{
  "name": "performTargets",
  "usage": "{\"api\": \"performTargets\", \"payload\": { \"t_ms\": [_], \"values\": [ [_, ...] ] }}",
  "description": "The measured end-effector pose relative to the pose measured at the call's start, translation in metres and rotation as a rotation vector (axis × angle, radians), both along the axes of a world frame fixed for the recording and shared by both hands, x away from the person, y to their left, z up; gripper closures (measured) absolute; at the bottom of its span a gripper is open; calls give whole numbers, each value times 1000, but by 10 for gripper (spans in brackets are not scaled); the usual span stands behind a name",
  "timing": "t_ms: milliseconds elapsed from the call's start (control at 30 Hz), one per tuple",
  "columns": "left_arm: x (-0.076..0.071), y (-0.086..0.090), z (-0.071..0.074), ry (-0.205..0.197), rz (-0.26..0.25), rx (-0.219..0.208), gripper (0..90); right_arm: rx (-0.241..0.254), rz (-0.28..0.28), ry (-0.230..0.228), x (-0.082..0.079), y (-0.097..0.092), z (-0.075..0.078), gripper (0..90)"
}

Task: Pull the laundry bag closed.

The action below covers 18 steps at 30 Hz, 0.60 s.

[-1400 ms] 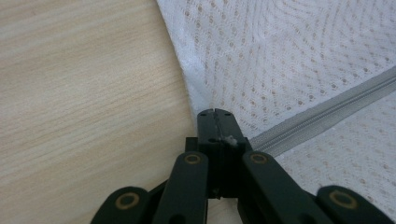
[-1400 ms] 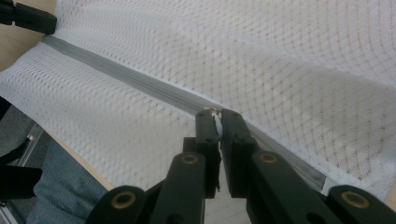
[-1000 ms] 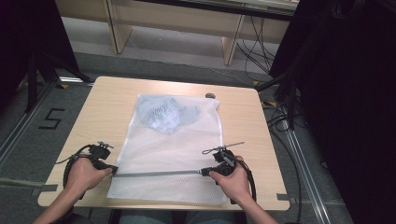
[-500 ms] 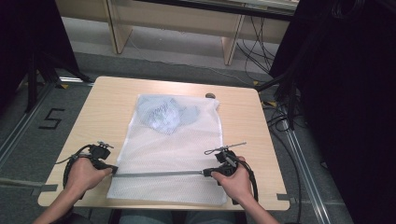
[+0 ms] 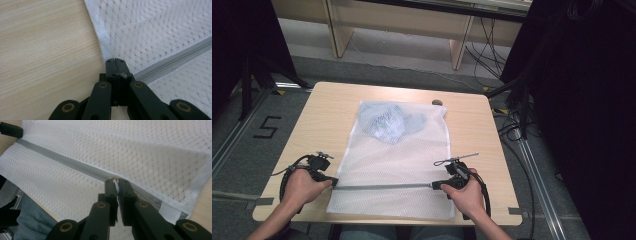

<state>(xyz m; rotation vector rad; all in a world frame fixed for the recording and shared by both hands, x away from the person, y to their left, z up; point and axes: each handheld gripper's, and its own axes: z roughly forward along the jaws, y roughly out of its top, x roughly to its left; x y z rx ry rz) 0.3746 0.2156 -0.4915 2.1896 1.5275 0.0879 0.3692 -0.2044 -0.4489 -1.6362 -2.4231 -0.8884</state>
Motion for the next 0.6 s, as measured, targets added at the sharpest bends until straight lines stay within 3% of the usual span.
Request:
{"api": "performTargets", "payload": {
  "t_ms": [133,167,300,433,500,600],
  "values": [
    [0,0,0,0,0,0,899,-4,-5,-5,0,0,0,869],
    [0,0,0,-1,0,0,899,-16,10,-26,1,-2,-1,869],
    [0,0,0,-1,-1,0,899,17,-10,7,0,-3,0,869],
    [0,0,0,-1,0,0,899,-5,-3,-24,1,-6,-1,869],
    [0,0,0,-1,0,0,899,11,-9,-5,0,-6,-1,869],
    [0,0,0,-1,-1,0,899,6,-6,-16,1,-7,-1,869]
  ]
}}
